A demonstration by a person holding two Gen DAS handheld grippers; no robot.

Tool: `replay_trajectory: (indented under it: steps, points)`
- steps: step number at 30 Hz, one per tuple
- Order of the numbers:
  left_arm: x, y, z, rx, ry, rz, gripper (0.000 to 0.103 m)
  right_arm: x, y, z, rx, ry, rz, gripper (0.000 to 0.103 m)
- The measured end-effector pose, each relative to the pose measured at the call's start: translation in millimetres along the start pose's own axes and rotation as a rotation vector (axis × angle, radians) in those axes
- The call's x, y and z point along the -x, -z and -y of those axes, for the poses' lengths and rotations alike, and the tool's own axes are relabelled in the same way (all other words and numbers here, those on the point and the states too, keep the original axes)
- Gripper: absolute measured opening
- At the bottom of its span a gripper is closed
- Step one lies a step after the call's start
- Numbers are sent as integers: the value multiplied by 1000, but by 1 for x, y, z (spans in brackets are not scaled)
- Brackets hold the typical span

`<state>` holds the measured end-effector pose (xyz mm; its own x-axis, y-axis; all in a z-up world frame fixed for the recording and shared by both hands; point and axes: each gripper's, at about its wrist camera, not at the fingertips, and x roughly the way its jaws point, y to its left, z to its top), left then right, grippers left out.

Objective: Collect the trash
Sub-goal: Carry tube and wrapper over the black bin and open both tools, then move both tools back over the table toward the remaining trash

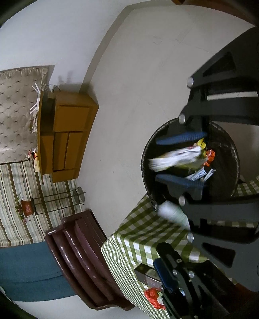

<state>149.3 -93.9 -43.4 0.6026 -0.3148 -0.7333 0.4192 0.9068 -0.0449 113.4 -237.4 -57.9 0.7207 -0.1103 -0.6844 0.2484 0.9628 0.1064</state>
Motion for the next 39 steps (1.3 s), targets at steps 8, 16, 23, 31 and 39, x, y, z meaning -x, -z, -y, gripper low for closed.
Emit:
replay_trajectory:
  steps: [8, 16, 23, 31, 39]
  points:
    - [4, -1, -2, 15, -5, 6, 49, 6, 0, 4, -9, 11, 7, 44]
    - [15, 4, -9, 21, -11, 14, 50, 13, 1, 2, -9, 15, 11, 45]
    - [36, 10, -27, 49, -32, 28, 56, 23, 2, -14, 9, -5, 9, 45]
    - [61, 26, -66, 96, -100, 35, 58, 32, 6, -47, 58, -71, -4, 45]
    - [84, 44, -116, 161, -181, 31, 60, 38, 13, -94, 126, -142, -19, 45]
